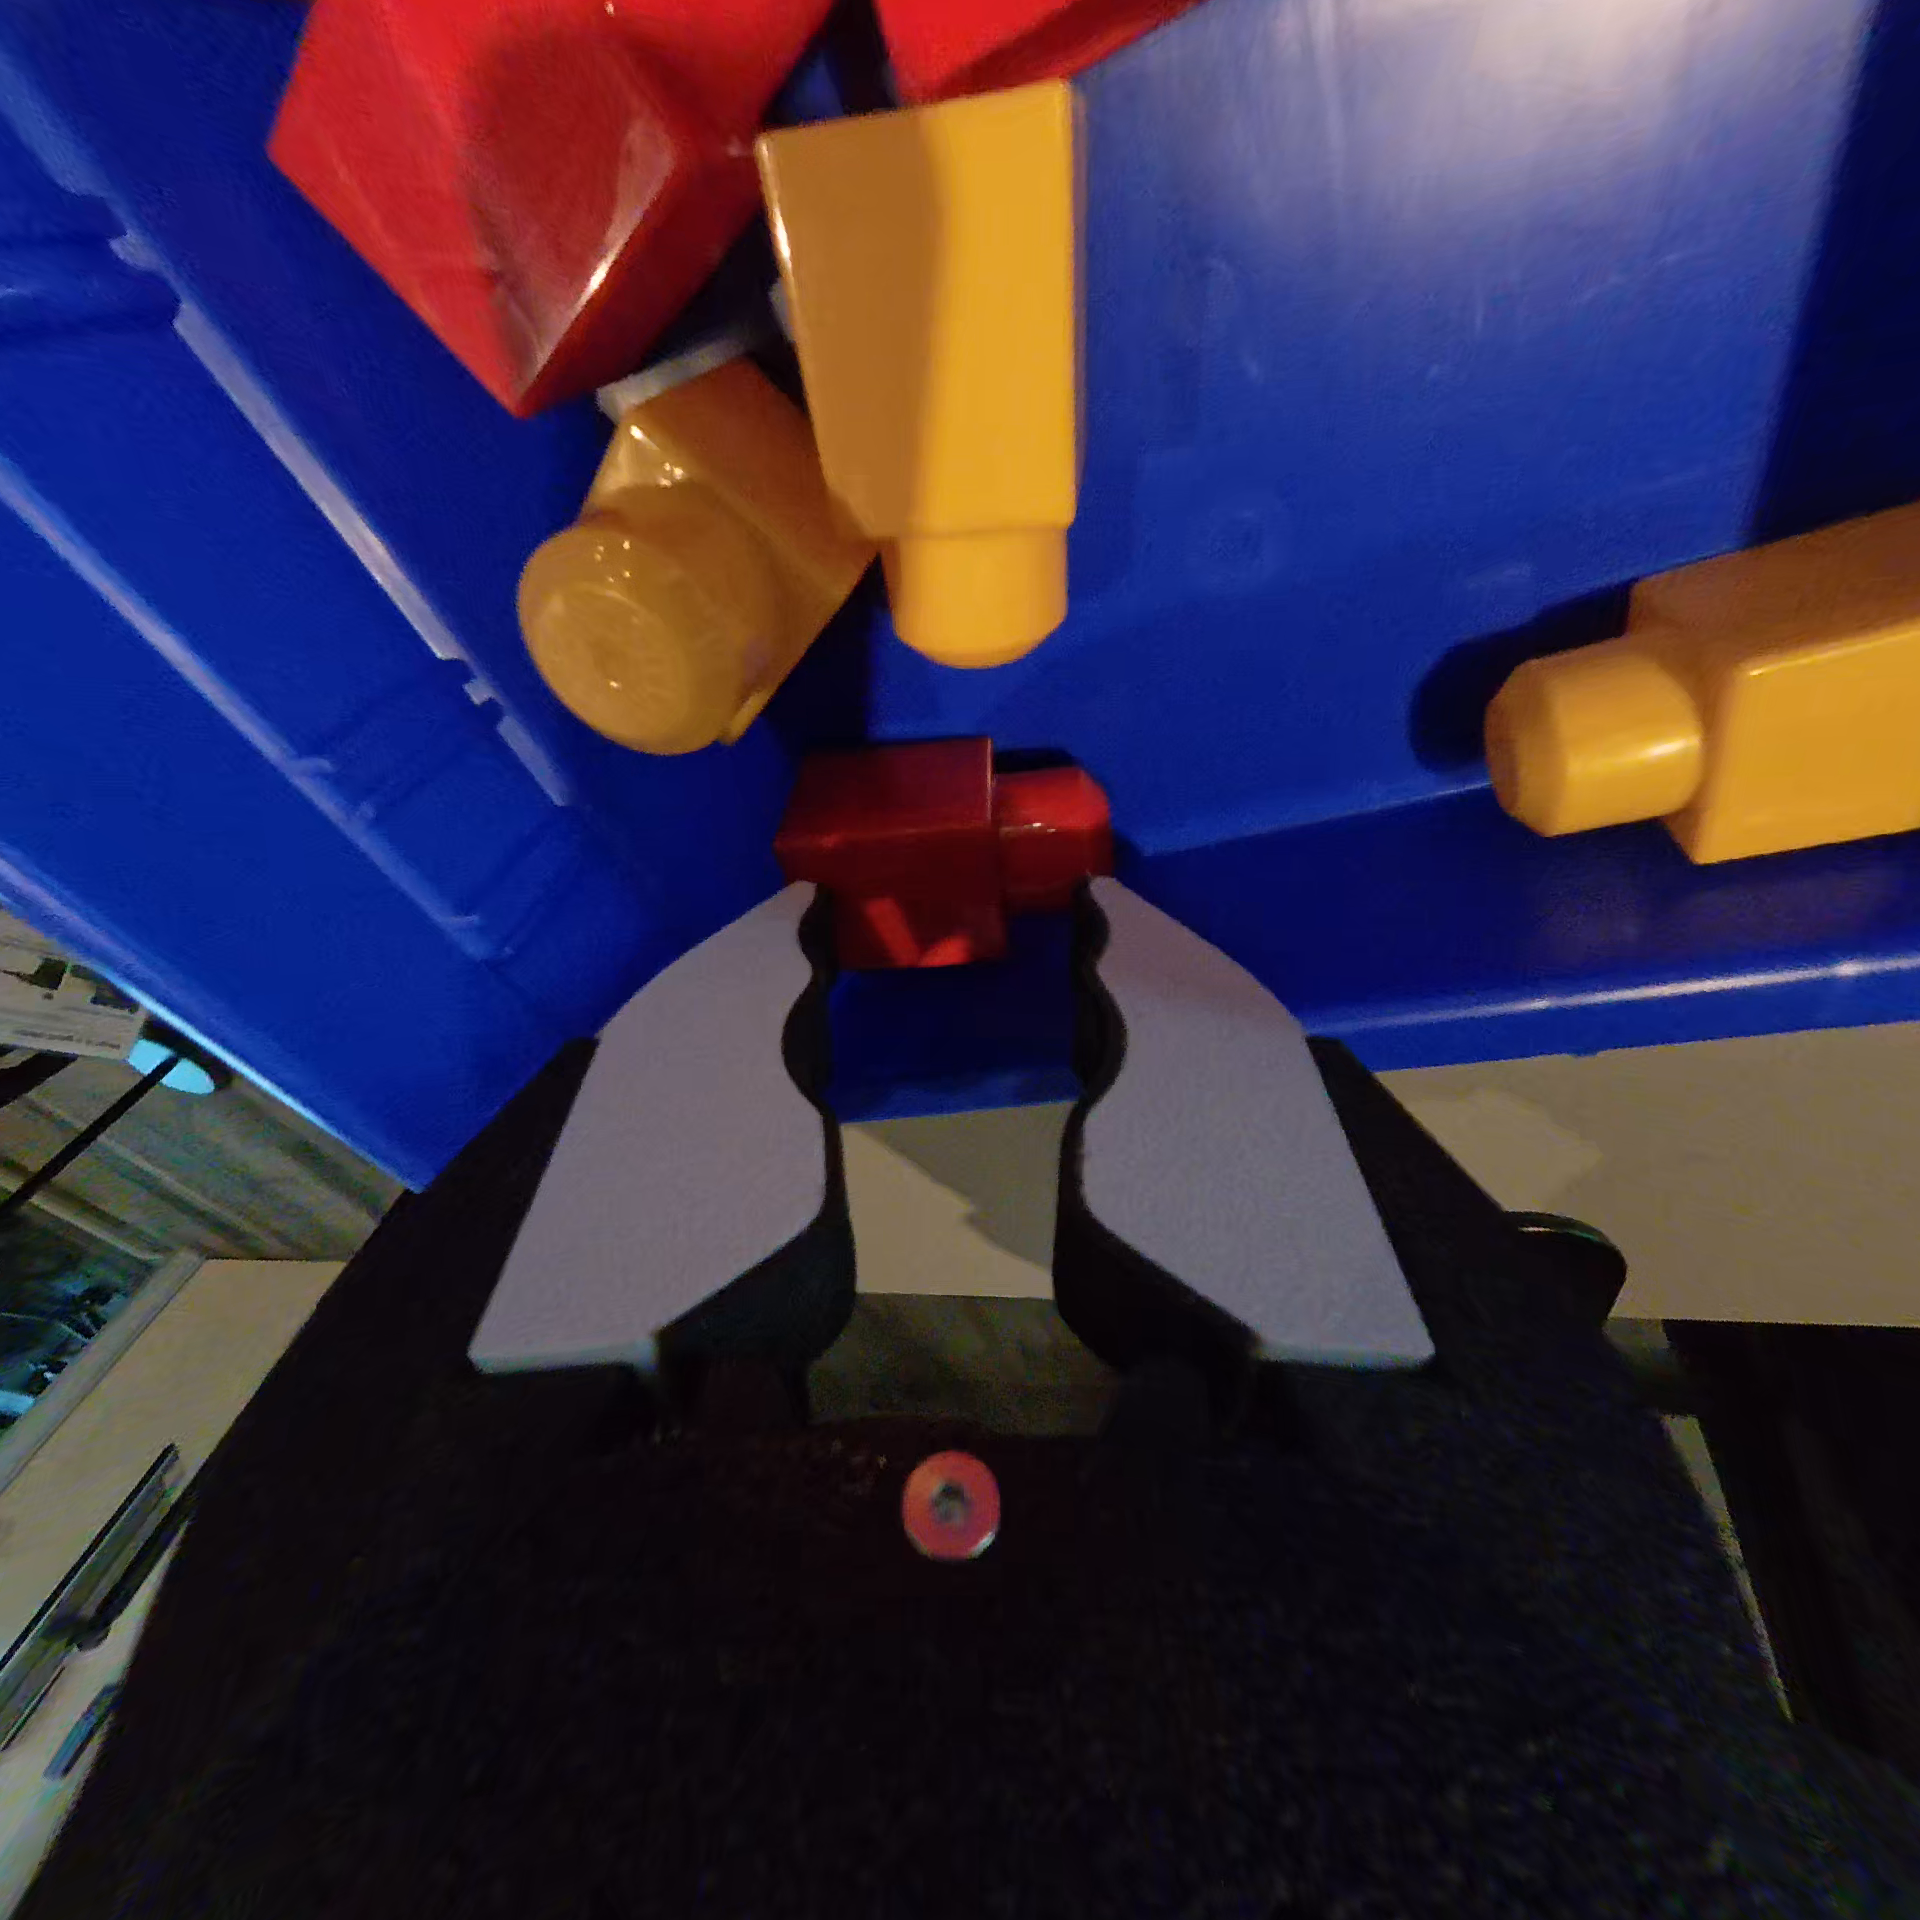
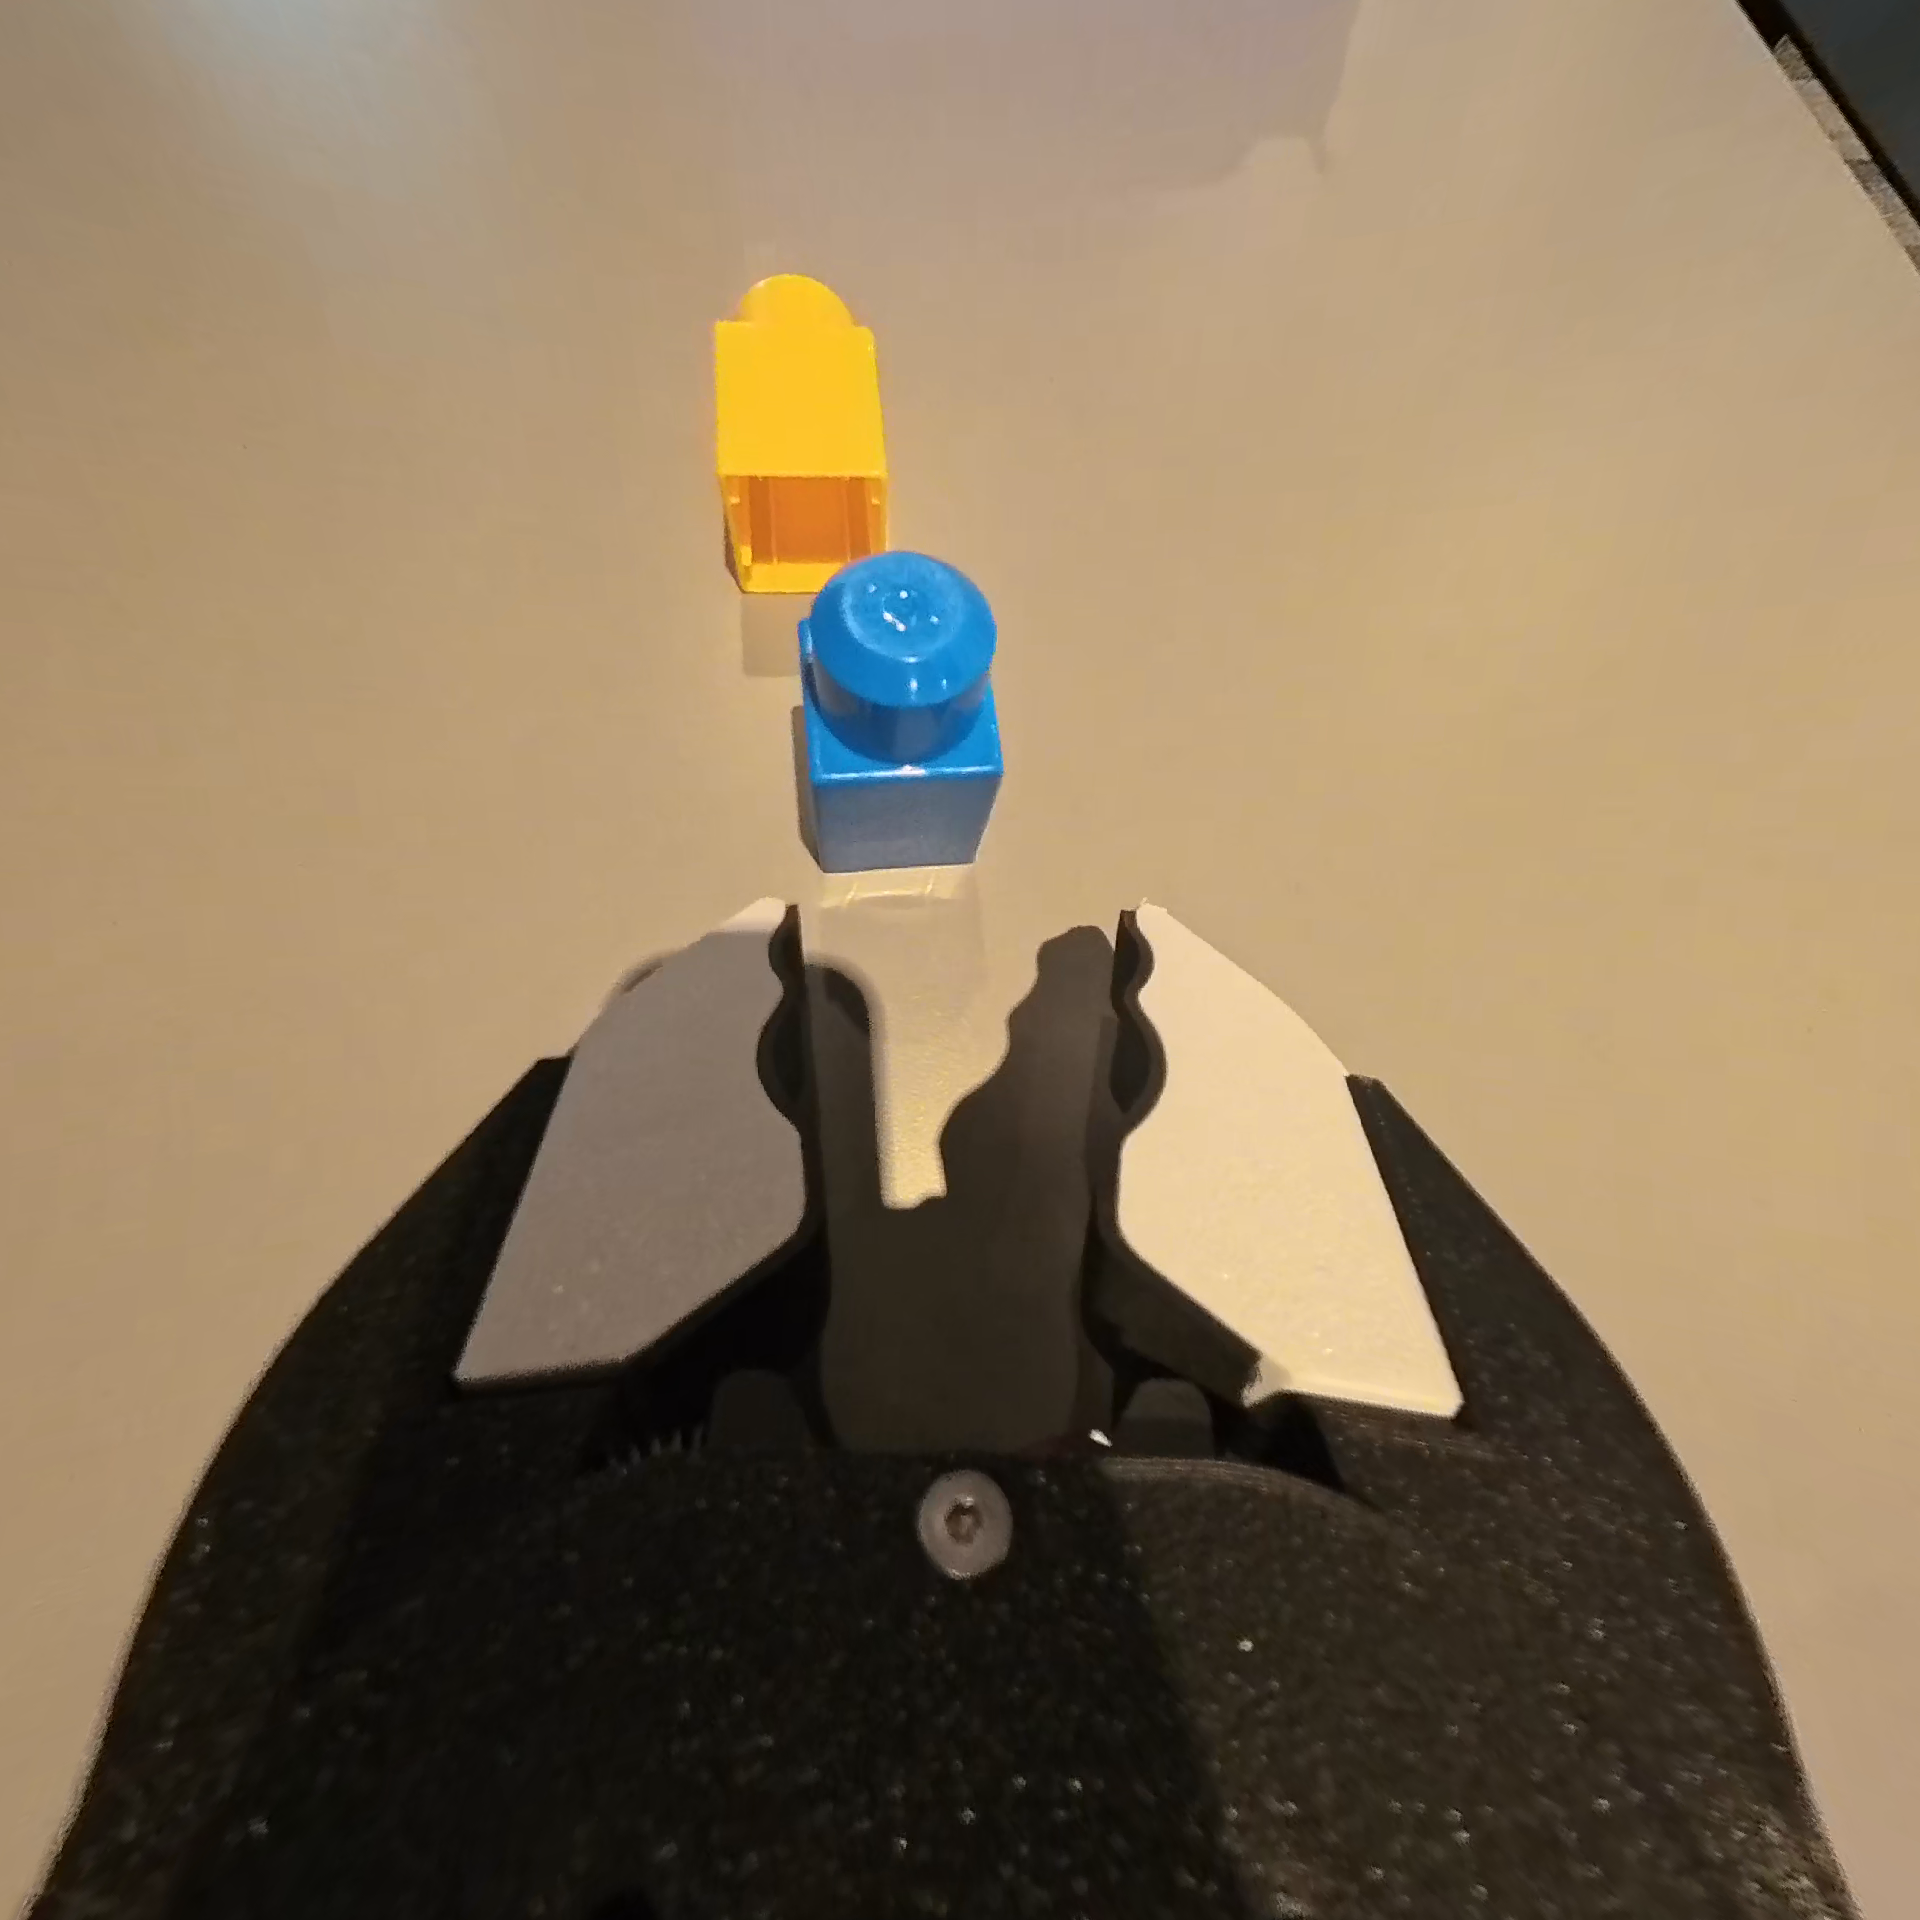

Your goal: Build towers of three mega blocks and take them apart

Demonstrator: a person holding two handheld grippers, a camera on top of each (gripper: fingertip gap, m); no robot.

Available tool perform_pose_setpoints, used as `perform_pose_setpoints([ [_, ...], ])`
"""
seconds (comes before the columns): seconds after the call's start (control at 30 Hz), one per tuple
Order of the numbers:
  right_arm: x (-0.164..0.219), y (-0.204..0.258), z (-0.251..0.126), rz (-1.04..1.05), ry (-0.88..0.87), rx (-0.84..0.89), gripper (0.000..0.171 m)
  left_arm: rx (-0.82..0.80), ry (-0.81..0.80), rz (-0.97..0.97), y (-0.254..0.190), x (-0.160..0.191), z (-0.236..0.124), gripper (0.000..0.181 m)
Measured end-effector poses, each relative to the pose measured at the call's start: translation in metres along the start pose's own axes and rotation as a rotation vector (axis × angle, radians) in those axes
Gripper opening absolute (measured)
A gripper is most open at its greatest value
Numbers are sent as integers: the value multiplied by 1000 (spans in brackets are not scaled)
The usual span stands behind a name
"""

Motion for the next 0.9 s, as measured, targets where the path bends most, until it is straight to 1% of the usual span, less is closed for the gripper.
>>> perform_pose_setpoints([
  [0.03, 0, 0, 0, -4, 3, 0, 58, 9, -20, 3, -2, -2, -1, 44],
  [0.1, 0, 1, 1, -10, 8, 1, 58, 77, -80, 12, -10, -8, -2, 52],
  [0.2, 0, 1, 1, -8, 7, 2, 58, 85, -101, 49, -17, -12, -3, 66],
  [0.23, 0, 0, 1, -6, 5, 3, 58, 106, -120, 58, -20, -14, -5, 67],
  [0.27, 0, 0, 0, -3, 3, 3, 58, 118, -141, 57, -21, -16, -8, 66],
  [0.37, 0, -1, 0, 4, 0, 2, 57, 75, -180, 49, -17, -18, -18, 68],
  [0.43, 0, -1, 1, 3, 3, 0, 57, 40, -162, 48, -15, -17, -20, 68],
  [0.53, 0, 0, 1, -2, 7, 1, 57, 21, -94, 24, -13, -13, -8, 67],
  [0.6, 0, 0, 1, -4, 5, 4, 57, 59, -91, -17, -12, -15, 3, 65],
  [0.67, 0, 0, 1, -3, 5, 3, 57, 143, -100, -23, -19, -17, 14, 67],
  [0.7, 1, 0, 1, -3, 7, 2, 57, 187, -138, -51, -20, -22, 14, 66],
  [0.77, 1, 1, 1, -6, 9, 1, 57, 201, -181, -69, -19, -26, 14, 66],
  [0.9, 1, 1, 1, -8, 9, 2, 57, 212, -182, -58, -19, -24, 14, 66],
])
Point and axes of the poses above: each gripper's, where its closed fingertips meet, z out along the fingers, x out of its underside, y = z × x across the jaws, the point moved 5 cm from there along -z, back along the fingers, and after that the axes turned 2 degrees about -z, right-handed, at the moved point
